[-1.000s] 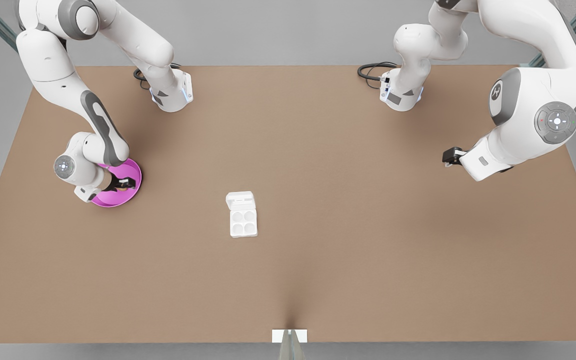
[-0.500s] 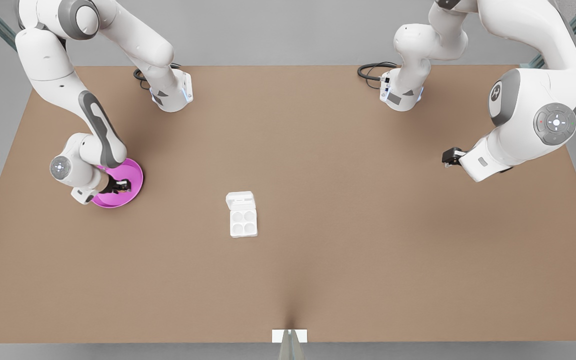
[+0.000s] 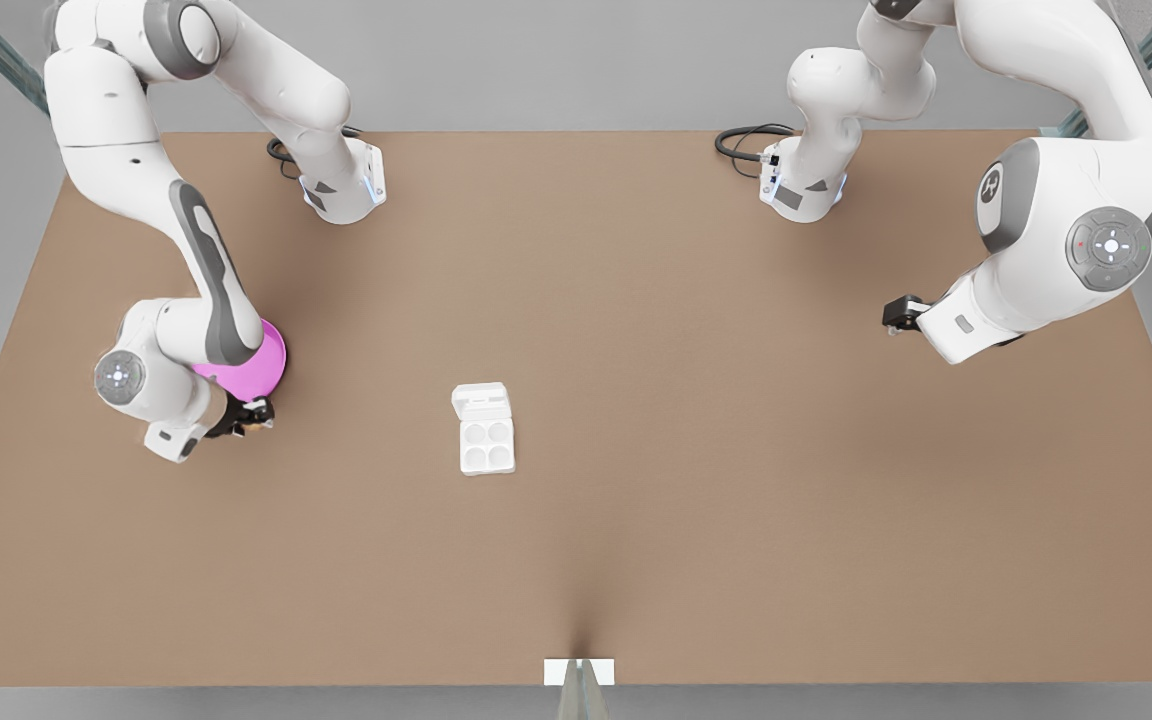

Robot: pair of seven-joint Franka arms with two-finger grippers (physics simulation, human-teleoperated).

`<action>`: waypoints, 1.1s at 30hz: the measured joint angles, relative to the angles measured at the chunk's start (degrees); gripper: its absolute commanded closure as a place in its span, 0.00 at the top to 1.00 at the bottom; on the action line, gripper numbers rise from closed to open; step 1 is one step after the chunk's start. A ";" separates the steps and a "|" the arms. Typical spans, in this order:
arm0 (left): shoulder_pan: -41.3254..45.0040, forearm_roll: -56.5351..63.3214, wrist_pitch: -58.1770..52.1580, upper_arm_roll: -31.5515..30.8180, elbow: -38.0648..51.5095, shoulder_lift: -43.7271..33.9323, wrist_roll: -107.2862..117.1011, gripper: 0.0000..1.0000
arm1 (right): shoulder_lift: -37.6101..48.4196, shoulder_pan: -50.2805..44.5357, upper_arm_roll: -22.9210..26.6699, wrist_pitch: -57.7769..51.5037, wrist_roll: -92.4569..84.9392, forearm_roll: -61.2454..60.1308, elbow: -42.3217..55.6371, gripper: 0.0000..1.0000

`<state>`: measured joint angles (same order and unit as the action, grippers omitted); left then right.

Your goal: Pack egg into the box and close the box lid

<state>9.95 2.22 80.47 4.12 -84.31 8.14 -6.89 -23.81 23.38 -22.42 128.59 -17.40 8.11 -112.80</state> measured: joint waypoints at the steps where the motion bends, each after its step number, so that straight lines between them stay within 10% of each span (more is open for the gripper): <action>1: 0.00 -0.01 -0.05 0.00 0.00 0.00 0.00 1.00 | -0.80 -3.32 -0.08 -1.12 1.23 0.01 1.47 0.41; 17: -0.01 -0.05 -0.27 0.00 0.00 0.26 0.05 1.00 | -26.10 -28.60 0.62 -7.45 25.73 -2.65 39.51 0.39; 33: 0.02 0.04 0.11 -0.09 0.07 0.62 0.00 1.00 | -23.72 -32.56 0.21 -9.14 46.86 -8.97 32.39 0.39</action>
<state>9.97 2.25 80.58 4.03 -84.25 8.77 -6.89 -47.54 -9.18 -22.21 119.45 29.47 -0.86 -80.41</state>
